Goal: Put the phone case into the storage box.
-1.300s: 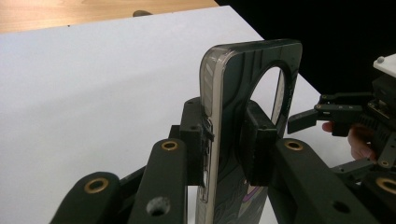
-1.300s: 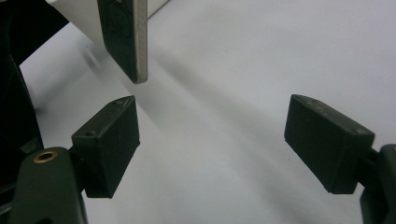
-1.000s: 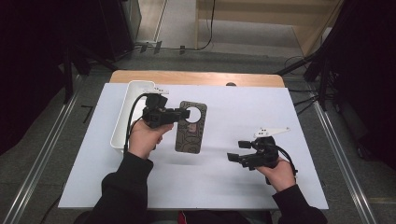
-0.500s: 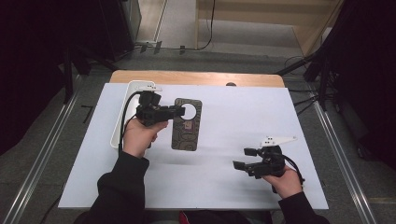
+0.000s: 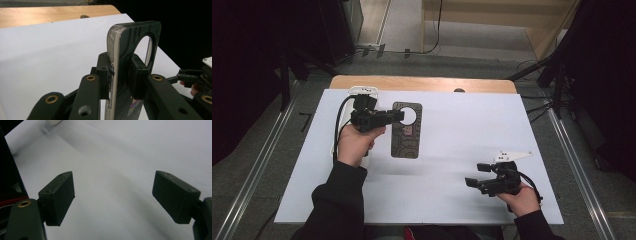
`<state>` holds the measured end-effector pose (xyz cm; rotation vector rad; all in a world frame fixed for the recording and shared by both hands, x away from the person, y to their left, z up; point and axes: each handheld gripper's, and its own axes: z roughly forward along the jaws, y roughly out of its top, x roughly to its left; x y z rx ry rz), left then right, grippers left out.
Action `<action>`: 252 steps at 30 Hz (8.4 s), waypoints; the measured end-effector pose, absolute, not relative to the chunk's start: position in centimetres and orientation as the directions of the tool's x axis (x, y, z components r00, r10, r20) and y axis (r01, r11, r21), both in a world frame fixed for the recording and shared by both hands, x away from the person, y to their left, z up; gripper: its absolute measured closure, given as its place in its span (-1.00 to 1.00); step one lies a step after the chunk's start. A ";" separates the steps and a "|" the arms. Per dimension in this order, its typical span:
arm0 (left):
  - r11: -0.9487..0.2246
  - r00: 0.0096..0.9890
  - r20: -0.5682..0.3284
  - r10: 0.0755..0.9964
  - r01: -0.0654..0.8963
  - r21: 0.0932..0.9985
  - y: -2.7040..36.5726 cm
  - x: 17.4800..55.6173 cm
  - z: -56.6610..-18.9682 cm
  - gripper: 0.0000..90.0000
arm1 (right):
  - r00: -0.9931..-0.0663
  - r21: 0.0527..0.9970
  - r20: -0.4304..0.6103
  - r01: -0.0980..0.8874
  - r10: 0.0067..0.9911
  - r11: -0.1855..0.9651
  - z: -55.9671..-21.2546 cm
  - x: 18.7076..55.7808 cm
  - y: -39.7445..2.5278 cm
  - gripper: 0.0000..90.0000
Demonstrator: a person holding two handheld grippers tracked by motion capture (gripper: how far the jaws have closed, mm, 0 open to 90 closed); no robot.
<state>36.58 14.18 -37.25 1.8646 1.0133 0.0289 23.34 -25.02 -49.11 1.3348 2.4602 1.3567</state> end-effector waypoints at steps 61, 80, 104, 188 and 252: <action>-0.149 0.621 -0.348 0.703 0.606 0.781 19.7 40.8 -33.2 0.63 | -0.624 0.701 0.344 0.668 0.701 0.251 -49.6 23.2 -25.3 -0.62; -0.144 0.617 -0.311 0.723 0.575 0.806 21.4 41.3 -30.9 0.63 | -0.626 0.703 0.344 0.666 0.700 0.249 -49.5 23.2 -25.2 -0.62; -0.129 0.589 -0.284 0.757 0.561 0.818 24.1 42.4 -30.3 0.63 | -0.625 0.706 0.345 0.664 0.701 0.244 -49.5 23.3 -25.3 -0.62; -0.092 0.510 -0.223 0.831 0.520 0.849 25.8 50.3 -37.0 0.62 | -0.607 0.701 0.360 0.677 0.708 0.224 -49.9 23.2 -25.4 -0.62; -0.109 0.524 -0.221 0.823 0.528 0.842 26.4 52.5 -42.9 0.59 | -0.599 0.696 0.366 0.684 0.712 0.218 -50.0 23.2 -25.6 -0.62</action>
